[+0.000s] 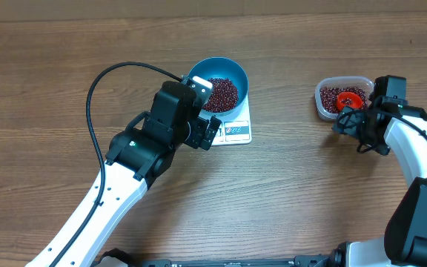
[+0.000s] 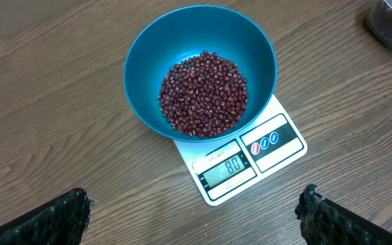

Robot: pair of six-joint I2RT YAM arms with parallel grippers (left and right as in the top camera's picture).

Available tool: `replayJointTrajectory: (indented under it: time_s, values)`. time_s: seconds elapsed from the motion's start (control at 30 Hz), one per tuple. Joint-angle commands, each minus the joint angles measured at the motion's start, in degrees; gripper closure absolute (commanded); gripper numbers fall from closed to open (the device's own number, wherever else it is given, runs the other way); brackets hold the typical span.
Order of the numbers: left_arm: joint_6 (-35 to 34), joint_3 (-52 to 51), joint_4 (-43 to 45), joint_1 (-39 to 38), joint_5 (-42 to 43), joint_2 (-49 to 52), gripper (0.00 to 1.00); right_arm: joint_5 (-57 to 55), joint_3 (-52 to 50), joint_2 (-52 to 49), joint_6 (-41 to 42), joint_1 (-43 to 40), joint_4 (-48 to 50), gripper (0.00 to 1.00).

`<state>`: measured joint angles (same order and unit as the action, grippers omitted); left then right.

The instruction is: Scoop item into bowl and weigh 150g on scale

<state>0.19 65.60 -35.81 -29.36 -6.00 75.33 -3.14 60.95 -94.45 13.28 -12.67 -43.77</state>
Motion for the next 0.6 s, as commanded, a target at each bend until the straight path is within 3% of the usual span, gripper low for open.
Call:
replayJointTrajectory:
  time_s: [0.0,0.57]
  values:
    - [0.5,0.1,0.0,0.1,0.5,-1.1,0.00,-1.3,1.4,-0.2,0.2,-1.6,-0.4,0.00]
    - [0.5,0.1,0.0,0.1,0.5,-1.1,0.00,-1.3,3.3,-0.1,0.2,-8.2,0.7,0.00]
